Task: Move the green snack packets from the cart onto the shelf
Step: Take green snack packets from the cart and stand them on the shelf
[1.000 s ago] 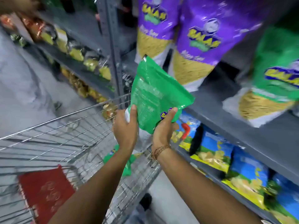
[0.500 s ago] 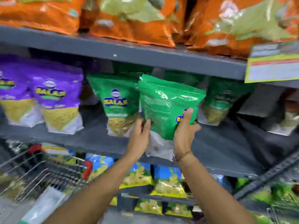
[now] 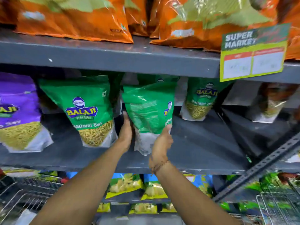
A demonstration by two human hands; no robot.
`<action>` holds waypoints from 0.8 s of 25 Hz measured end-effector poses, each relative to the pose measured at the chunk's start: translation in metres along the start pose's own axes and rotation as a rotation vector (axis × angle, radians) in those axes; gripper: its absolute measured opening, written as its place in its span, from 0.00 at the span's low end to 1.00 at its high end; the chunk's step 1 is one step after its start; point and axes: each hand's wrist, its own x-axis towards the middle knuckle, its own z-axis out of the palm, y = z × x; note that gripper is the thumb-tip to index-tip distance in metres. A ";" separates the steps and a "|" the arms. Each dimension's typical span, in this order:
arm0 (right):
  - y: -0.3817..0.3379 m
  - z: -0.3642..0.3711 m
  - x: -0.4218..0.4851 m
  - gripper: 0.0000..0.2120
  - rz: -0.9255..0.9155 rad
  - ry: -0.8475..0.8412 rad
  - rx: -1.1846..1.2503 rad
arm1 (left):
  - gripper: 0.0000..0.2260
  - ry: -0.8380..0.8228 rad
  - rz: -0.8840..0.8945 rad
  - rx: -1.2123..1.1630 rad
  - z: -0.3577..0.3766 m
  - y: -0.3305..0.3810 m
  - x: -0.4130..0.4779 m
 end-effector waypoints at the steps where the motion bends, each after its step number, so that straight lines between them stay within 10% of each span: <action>1: -0.003 0.000 0.006 0.25 -0.033 -0.095 0.142 | 0.30 0.003 -0.015 0.028 -0.001 -0.002 0.002; 6: -0.011 -0.039 0.039 0.29 -0.061 0.053 0.201 | 0.15 0.005 0.119 0.374 -0.003 0.001 0.001; 10: 0.005 -0.023 0.014 0.28 -0.130 -0.226 0.290 | 0.30 -0.280 0.083 0.310 0.013 0.005 0.009; 15: 0.002 -0.024 0.014 0.29 -0.104 -0.221 0.177 | 0.32 -0.179 0.059 0.407 0.009 -0.001 0.008; 20: 0.022 -0.005 -0.008 0.27 -0.147 0.161 -0.037 | 0.29 -0.121 0.127 0.381 -0.013 0.003 -0.019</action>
